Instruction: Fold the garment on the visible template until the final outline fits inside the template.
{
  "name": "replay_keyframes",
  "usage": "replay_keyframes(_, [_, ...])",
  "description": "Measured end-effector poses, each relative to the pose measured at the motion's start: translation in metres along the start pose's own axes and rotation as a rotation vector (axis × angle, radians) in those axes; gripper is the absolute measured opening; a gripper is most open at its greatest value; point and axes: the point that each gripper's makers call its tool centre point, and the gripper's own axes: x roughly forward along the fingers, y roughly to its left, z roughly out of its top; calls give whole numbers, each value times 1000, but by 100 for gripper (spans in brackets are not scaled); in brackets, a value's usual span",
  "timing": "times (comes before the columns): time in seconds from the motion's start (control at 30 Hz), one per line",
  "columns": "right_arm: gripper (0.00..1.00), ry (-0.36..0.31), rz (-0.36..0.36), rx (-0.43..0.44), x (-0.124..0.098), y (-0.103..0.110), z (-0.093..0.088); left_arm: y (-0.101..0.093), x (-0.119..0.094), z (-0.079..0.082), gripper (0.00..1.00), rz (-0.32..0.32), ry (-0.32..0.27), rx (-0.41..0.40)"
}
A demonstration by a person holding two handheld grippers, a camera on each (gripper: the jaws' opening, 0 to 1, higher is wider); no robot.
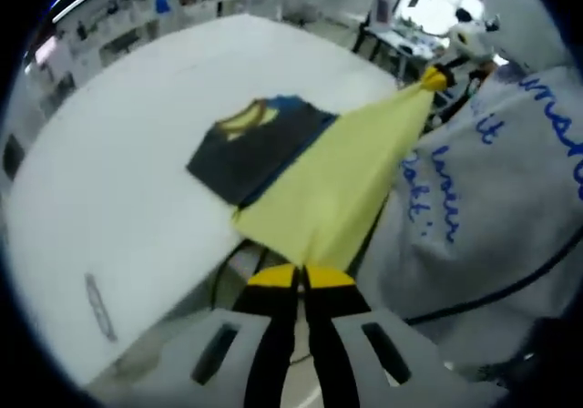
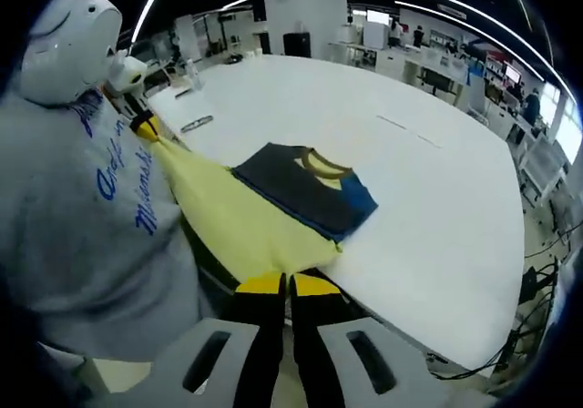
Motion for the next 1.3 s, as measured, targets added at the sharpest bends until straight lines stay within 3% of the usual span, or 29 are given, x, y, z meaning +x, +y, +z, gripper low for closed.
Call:
replay_keyframes(0.2, [2,-8,15,-10,8,-3,1,6,3,-2,0,8,-7,-7])
replay_keyframes(0.5, [2,-14,-12,-19,27,-22,3,31,18,13,0,58,-75,-34])
replay_keyframes(0.63, [2,-44,-6,-16,35,-28,10,49,28,18,0,126,-81,-10])
replay_keyframes(0.8, [3,-30,-19,1,55,-50,9,65,40,30,0,123,-111,-2])
replay_keyframes(0.9, [3,-52,-16,9,63,-59,14,76,47,34,0,138,-111,0])
replay_keyframes(1.07, [3,-65,-41,8,75,-74,16,92,52,45,0,163,-159,-5])
replay_keyframes(1.3, [3,-82,-72,-10,94,-91,21,111,69,48,0,190,-158,9])
